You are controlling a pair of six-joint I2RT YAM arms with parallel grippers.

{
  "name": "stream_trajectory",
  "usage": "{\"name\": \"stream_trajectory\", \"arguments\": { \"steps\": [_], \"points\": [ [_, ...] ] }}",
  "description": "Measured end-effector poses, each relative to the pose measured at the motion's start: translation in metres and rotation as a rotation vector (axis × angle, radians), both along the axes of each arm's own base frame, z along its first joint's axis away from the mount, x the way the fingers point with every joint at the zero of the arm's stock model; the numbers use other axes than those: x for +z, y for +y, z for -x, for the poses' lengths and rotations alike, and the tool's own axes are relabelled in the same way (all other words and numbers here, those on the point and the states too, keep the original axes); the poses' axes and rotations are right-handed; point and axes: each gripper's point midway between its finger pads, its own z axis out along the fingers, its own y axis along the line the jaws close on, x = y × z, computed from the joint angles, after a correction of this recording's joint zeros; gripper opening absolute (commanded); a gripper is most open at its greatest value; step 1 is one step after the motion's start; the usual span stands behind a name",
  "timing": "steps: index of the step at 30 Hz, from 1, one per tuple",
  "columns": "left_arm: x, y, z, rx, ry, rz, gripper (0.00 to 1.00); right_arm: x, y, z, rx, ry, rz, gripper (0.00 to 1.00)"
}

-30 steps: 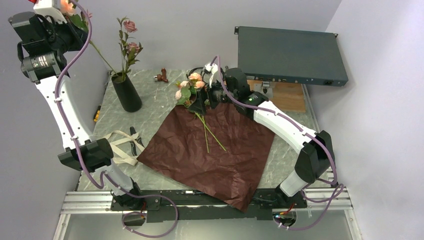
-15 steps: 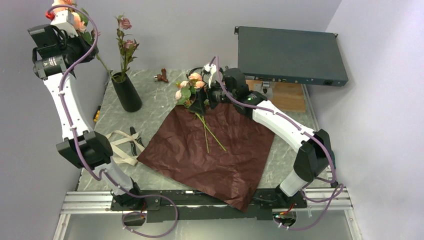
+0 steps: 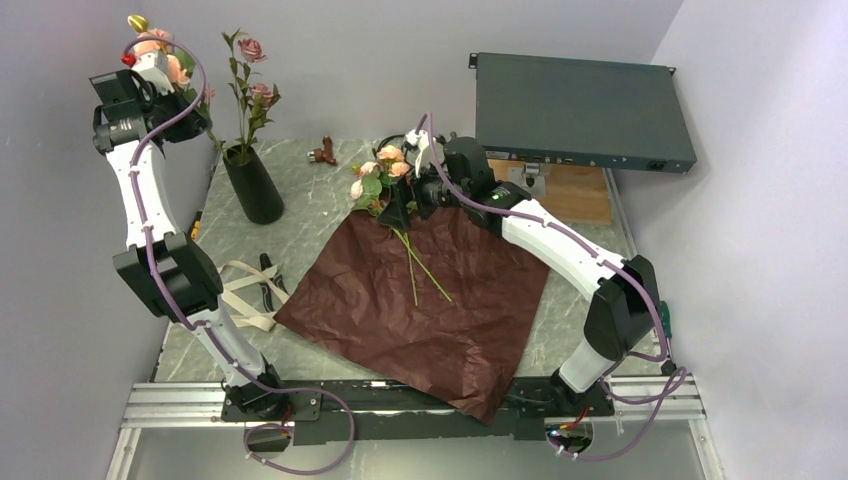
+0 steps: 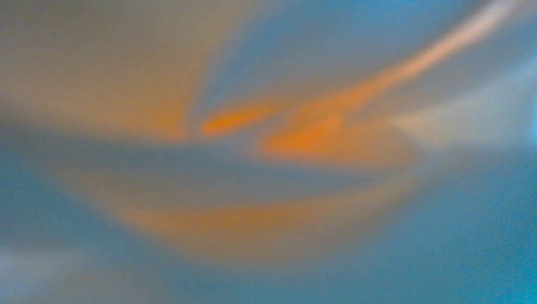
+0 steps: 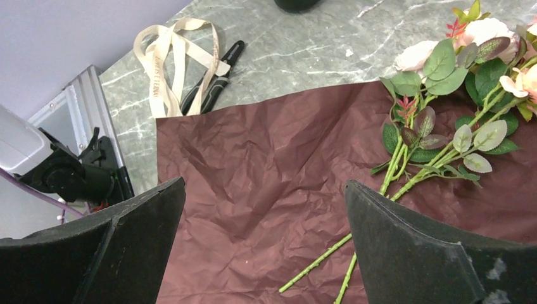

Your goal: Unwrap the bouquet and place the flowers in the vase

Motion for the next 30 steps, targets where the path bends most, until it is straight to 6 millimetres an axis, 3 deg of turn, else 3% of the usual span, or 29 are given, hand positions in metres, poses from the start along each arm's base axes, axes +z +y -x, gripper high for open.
{"name": "stream_trajectory", "arguments": {
  "steps": [7, 17, 23, 30],
  "points": [
    [-0.010, -0.001, 0.001, 0.000, 0.022, 0.012, 0.42, -0.005, -0.003, 0.000, 0.000, 0.010, 0.019, 1.00],
    [-0.009, -0.001, 0.004, 0.005, 0.033, 0.016, 0.64, -0.021, -0.010, -0.005, -0.014, 0.023, 0.059, 0.99],
    [0.019, 0.003, 0.015, 0.031, 0.001, -0.003, 0.74, -0.037, -0.017, -0.004, -0.028, 0.036, 0.099, 0.97],
    [0.073, -0.004, 0.046, 0.051, -0.089, -0.052, 0.77, -0.054, -0.025, -0.003, -0.040, 0.049, 0.159, 0.89]
  ]
}}
